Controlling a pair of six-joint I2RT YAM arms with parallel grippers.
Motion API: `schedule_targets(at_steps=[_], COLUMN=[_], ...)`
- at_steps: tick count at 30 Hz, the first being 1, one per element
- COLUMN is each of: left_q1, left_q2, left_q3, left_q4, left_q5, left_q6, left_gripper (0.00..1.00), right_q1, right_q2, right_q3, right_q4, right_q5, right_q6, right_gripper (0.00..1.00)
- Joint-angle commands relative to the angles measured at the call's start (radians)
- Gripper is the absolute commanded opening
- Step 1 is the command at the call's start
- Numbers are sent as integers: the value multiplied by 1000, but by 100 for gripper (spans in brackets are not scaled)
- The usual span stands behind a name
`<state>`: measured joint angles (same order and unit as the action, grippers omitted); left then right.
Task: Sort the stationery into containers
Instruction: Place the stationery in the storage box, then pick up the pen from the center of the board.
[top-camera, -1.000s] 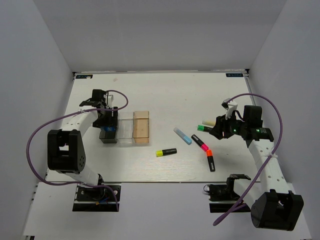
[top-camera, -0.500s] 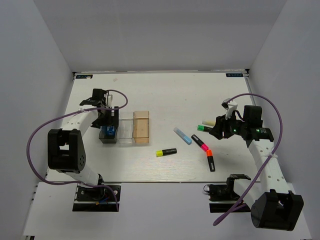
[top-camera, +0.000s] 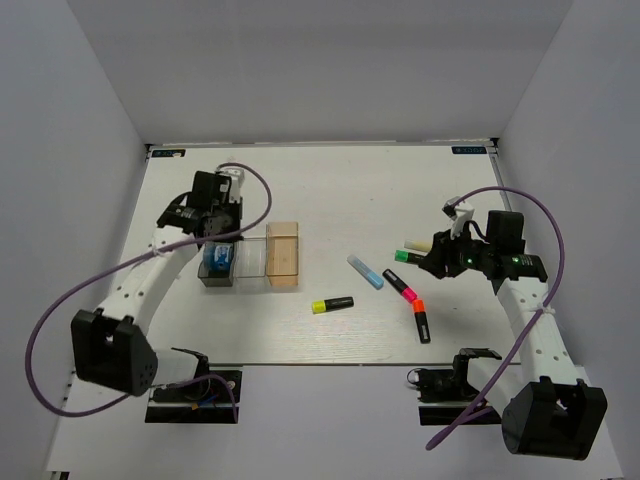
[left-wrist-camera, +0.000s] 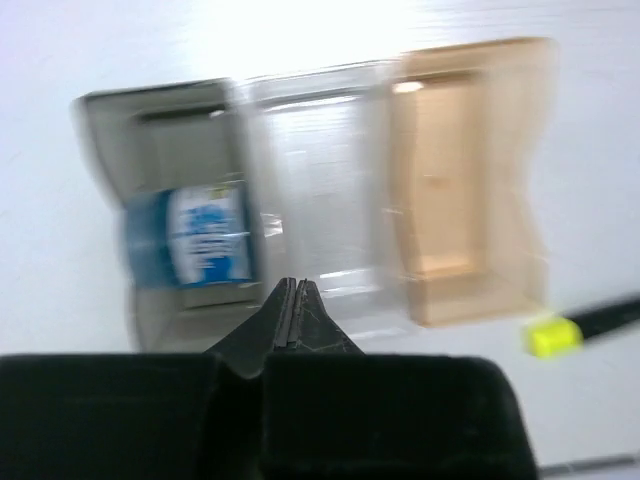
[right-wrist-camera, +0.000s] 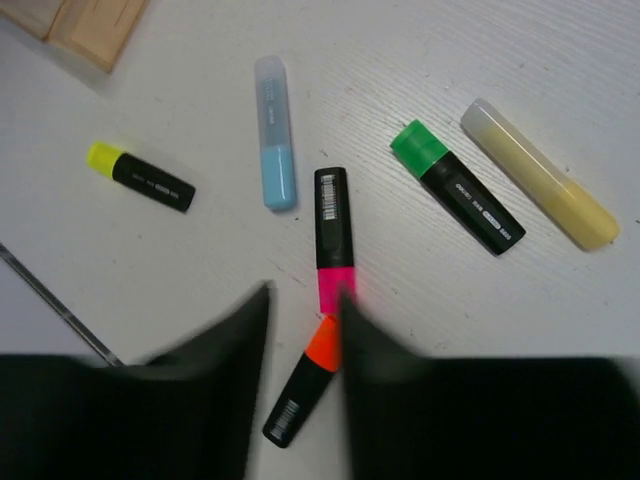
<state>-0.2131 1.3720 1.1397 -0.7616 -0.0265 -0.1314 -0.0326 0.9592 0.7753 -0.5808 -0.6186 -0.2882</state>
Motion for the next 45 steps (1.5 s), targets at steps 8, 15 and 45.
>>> schedule_targets(at_steps=[8,15,45], left_q1=[-610,-740,-782], left_q2=[-84,139,535], left_q3=[-57,12,74], left_q4=[42,94,159], left_q5=[283,227,79], left_q6=[189,288,343], left_gripper=[80,84,56], right_q1=[14,23,16], right_q2=[61,-33,-31], right_q3=[15,-85,-70], right_q4=[-134,-111,-165], right_q5=[-394,-443,-435], right_q6=[-399,-526,-545], right_gripper=[72,50,39])
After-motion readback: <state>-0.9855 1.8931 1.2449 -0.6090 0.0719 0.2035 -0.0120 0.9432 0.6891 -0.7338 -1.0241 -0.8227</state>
